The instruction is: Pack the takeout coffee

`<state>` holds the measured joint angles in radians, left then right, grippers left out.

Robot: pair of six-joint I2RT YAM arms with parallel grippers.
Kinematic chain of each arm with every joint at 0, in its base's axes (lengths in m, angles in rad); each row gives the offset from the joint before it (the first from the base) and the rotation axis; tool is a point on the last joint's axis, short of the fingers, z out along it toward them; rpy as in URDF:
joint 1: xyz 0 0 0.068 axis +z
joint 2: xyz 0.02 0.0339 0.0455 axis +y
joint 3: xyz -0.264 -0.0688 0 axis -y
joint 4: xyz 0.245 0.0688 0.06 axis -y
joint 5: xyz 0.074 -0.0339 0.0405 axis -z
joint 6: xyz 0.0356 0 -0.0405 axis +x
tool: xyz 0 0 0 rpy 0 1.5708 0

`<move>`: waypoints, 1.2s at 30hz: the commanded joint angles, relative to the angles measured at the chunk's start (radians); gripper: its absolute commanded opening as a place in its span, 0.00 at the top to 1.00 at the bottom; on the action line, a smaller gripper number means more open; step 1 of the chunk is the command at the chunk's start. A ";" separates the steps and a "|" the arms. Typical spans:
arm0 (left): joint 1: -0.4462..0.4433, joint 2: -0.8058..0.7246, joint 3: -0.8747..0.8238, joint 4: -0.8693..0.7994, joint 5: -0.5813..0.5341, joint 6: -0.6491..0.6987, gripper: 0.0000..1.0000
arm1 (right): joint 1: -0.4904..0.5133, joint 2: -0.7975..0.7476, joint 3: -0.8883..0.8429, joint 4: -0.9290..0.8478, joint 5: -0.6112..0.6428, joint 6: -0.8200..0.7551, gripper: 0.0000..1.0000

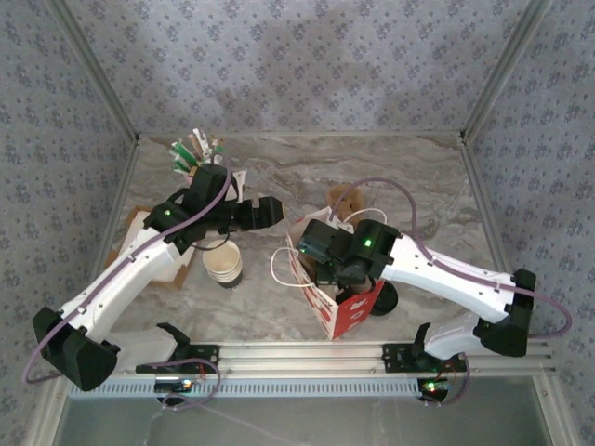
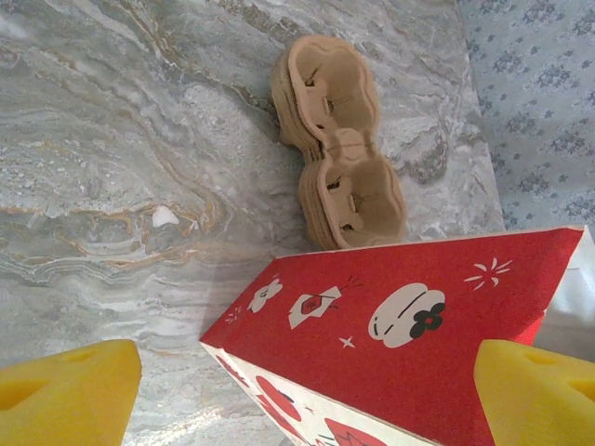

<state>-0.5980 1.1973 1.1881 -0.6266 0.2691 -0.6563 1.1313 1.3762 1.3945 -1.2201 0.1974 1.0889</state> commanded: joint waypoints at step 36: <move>-0.003 -0.205 0.101 -0.121 -0.160 -0.025 0.01 | -0.046 -0.182 0.140 0.066 -0.070 -0.270 0.00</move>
<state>-0.5983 1.0370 1.2503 -0.7036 0.1482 -0.6704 1.0950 1.2297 1.5089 -1.1816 0.1688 0.8948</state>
